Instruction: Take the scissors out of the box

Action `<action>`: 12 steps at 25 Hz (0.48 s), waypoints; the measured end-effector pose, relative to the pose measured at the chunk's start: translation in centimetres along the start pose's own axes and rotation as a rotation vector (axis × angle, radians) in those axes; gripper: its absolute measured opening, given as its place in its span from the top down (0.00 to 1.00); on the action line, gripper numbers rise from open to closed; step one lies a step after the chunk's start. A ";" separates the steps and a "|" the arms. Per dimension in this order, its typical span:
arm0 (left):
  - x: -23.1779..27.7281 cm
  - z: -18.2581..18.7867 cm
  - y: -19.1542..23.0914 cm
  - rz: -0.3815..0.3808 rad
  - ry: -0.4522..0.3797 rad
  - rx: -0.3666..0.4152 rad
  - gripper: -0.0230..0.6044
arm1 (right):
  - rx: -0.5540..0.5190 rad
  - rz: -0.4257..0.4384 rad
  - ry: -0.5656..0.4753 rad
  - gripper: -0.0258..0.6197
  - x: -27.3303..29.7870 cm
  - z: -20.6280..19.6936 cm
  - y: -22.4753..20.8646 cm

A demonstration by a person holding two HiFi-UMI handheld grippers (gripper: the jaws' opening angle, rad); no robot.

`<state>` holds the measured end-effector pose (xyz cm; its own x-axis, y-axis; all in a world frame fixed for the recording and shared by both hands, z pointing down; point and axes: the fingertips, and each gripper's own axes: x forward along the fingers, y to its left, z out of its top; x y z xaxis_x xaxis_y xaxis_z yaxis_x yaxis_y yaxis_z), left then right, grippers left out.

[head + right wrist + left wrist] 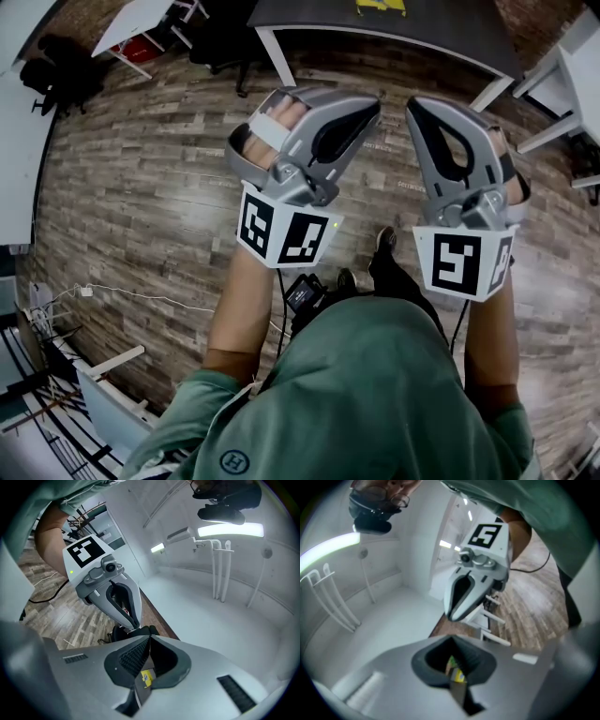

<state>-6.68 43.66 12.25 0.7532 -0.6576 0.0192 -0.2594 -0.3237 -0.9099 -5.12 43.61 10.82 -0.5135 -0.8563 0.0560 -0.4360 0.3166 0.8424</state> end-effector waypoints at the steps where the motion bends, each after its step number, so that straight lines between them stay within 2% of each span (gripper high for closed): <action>1: 0.6 -0.4 0.1 -0.003 0.006 0.000 0.96 | 0.006 0.003 -0.002 0.95 0.5 -0.5 -0.2; 12: 8.5 -3.5 1.6 -0.010 0.063 0.004 0.96 | 0.044 0.032 -0.045 0.95 5.6 -6.7 -4.4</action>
<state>-2.87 35.18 12.40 0.7159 -0.6961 0.0541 -0.2499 -0.3278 -0.9111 -1.10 34.68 11.04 -0.5597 -0.8267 0.0575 -0.4506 0.3618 0.8161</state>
